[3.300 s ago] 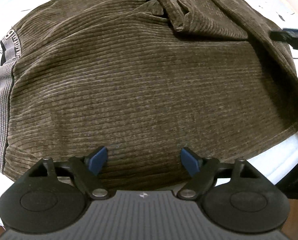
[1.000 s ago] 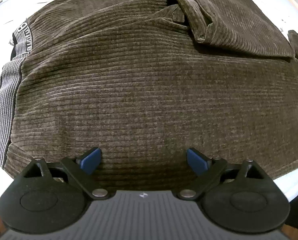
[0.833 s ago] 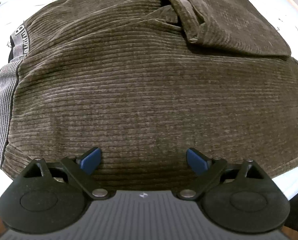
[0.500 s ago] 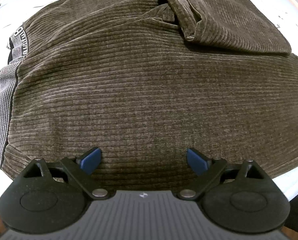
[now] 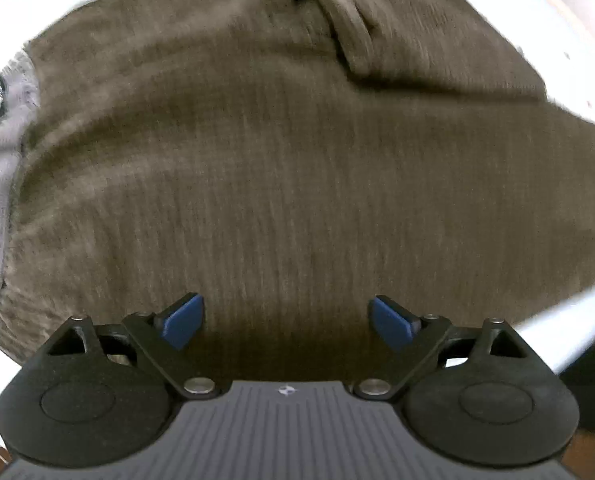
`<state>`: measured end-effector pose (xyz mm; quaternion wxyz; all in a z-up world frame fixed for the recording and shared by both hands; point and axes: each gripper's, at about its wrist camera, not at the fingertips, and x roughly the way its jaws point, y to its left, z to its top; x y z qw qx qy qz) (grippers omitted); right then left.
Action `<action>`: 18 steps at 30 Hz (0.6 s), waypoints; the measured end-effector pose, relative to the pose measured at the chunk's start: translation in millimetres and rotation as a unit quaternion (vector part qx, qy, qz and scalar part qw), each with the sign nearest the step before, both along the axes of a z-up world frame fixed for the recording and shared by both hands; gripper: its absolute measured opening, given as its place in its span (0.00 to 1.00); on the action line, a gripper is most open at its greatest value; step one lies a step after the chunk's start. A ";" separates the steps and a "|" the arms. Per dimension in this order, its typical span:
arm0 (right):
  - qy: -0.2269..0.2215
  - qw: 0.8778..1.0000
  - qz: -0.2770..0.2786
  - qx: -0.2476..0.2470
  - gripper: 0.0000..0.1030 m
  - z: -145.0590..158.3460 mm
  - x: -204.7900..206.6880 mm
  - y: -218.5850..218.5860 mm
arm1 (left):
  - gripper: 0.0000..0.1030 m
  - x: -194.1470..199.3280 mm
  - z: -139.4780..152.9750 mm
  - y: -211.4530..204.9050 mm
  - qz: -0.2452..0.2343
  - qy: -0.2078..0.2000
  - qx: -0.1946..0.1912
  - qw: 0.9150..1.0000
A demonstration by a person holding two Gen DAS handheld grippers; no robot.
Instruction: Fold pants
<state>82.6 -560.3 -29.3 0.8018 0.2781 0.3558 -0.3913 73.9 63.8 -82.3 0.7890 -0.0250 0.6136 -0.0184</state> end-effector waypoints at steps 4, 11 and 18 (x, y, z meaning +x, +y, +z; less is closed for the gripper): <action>-0.054 0.995 0.079 0.003 0.29 19.9 13.6 40.8 | 0.63 -14.1 13.8 -0.8 -0.054 -0.030 0.021 0.998; -0.145 0.926 0.346 -0.037 0.34 89.9 26.5 157.5 | 0.49 -14.8 79.4 104.2 -0.008 -0.122 0.034 0.992; -0.120 0.876 0.466 -0.037 0.39 75.8 20.7 227.4 | 0.50 -22.0 39.6 219.1 0.130 -0.088 -0.026 0.987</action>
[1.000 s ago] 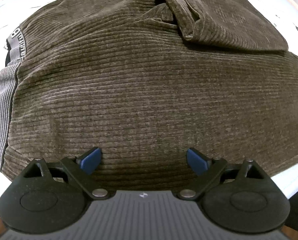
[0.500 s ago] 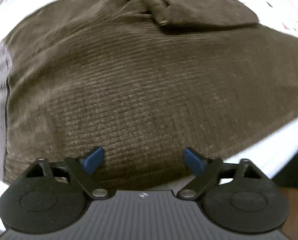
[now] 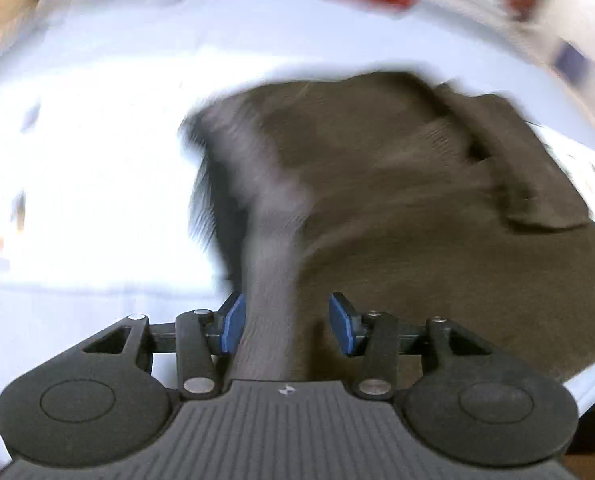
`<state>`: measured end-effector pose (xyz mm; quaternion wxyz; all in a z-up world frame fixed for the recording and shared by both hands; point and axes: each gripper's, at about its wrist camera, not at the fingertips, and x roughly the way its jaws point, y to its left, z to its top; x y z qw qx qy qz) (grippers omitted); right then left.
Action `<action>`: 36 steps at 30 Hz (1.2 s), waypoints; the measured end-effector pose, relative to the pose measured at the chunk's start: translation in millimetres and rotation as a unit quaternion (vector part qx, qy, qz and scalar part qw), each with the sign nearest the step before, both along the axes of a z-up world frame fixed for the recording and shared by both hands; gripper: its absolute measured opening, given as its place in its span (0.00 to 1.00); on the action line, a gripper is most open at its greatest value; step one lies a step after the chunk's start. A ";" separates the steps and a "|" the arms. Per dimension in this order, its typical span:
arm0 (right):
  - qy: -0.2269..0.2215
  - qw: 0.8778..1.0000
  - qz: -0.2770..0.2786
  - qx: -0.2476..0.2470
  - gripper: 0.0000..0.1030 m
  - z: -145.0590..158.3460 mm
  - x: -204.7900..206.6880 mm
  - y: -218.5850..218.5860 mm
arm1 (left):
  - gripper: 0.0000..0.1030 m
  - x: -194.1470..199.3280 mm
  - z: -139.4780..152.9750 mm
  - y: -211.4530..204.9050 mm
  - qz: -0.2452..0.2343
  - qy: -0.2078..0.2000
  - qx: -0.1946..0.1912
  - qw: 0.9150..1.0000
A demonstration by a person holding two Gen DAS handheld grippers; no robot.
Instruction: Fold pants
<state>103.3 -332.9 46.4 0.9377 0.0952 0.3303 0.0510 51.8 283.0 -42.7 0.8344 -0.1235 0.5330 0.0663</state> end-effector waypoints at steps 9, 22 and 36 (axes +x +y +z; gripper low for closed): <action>0.055 0.997 -0.036 0.028 0.39 -17.5 22.1 1.4 | 0.56 2.1 -11.9 5.7 -0.006 0.020 0.015 1.000; 0.064 0.997 -0.040 0.002 0.39 -30.6 32.5 2.0 | 0.15 -7.2 -15.3 2.5 -0.005 0.030 0.026 0.999; 0.068 0.997 -0.025 -0.005 0.39 -33.2 31.9 10.3 | 0.26 -13.9 32.1 -20.1 0.004 -0.070 0.101 0.992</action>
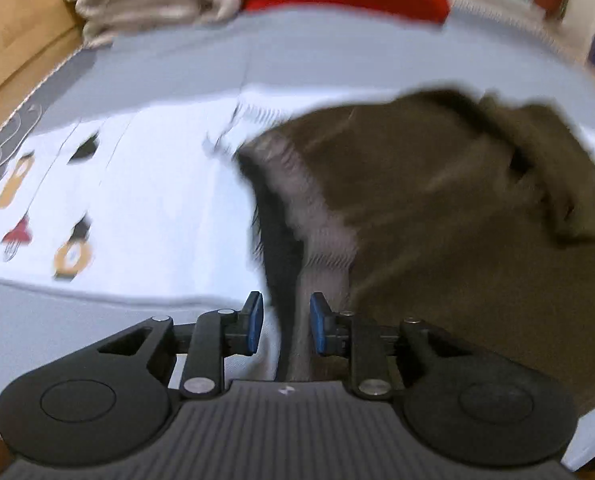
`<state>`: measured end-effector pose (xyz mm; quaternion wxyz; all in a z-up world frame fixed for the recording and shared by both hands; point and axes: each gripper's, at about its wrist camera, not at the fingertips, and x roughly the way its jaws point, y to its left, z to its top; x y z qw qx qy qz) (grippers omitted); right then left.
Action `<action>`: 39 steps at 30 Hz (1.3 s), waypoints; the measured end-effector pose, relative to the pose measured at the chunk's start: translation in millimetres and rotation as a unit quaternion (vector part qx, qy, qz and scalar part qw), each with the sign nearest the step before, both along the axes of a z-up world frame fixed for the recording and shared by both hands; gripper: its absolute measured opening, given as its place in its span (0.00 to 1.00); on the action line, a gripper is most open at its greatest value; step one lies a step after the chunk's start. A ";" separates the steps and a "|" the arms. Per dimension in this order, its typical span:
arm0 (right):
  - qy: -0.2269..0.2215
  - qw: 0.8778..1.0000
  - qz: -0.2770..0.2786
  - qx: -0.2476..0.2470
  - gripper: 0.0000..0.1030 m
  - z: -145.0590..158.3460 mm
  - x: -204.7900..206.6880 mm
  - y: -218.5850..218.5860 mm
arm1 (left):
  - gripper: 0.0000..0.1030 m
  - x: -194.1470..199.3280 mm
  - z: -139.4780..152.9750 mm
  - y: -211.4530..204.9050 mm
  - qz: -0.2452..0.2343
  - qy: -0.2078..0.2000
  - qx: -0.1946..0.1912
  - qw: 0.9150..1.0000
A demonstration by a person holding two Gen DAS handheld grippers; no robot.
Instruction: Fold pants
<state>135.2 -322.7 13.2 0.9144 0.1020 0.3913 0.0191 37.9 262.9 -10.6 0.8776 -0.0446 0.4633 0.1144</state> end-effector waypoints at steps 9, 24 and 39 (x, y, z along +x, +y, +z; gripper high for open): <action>0.007 1.000 0.000 -0.004 0.39 -2.4 0.4 -2.7 | 0.28 24.6 -47.1 -43.9 -0.099 0.143 0.035 0.984; -0.011 1.000 0.016 -0.019 0.39 0.9 5.6 8.2 | 0.31 54.5 -12.8 -88.7 -0.118 0.060 0.013 0.991; -0.012 0.999 0.050 0.013 0.39 -9.4 53.6 44.4 | 0.31 91.5 -10.7 -130.3 -0.088 0.047 -0.017 0.995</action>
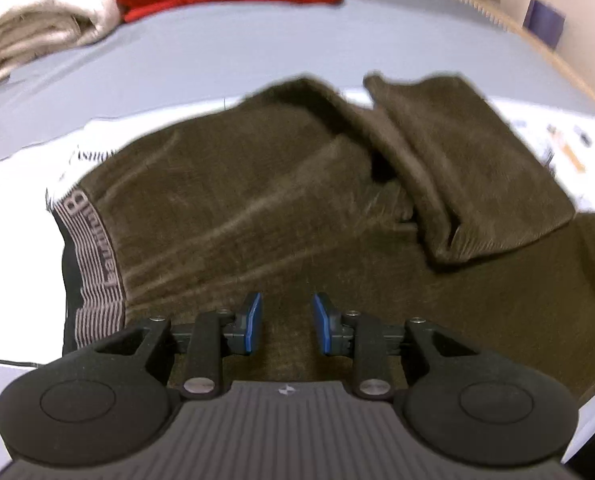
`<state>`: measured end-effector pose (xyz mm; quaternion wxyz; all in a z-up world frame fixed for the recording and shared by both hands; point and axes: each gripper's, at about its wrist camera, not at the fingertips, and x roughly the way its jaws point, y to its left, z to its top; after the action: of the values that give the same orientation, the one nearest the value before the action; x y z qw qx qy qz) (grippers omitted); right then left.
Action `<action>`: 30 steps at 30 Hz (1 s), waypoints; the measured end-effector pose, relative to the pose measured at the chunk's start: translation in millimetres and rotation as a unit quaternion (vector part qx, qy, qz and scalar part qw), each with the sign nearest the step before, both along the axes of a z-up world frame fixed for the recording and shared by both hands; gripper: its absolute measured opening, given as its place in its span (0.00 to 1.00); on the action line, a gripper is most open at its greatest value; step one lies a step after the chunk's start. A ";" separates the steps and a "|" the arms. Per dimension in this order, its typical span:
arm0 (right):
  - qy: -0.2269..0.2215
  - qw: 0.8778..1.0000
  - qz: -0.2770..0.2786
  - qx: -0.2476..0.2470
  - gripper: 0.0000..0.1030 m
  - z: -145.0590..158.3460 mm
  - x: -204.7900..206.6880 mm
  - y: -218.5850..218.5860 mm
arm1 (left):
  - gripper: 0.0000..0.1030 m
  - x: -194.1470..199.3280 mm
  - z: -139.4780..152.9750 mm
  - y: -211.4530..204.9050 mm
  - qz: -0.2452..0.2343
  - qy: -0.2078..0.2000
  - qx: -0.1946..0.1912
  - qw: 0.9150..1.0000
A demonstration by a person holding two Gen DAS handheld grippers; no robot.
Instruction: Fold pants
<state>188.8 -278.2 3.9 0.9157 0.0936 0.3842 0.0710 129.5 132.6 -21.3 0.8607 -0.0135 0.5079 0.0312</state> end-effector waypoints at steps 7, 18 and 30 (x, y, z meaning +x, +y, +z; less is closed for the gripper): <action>0.020 0.999 -0.003 0.031 0.40 -21.1 45.9 7.0 | 0.31 6.0 -9.5 2.2 -0.006 0.012 0.010 1.000; 0.115 0.989 -0.028 0.084 0.47 -84.9 117.0 0.2 | 0.34 17.3 -19.1 12.9 0.012 0.024 0.006 1.000; 0.046 0.994 0.058 0.085 0.10 -57.0 105.5 30.8 | 0.37 19.5 -24.0 17.1 0.020 0.030 0.020 0.999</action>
<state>294.3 -247.5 -53.2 0.8799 0.1521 0.4237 0.1520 149.0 149.7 -45.3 0.8443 -0.0051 0.5326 0.0593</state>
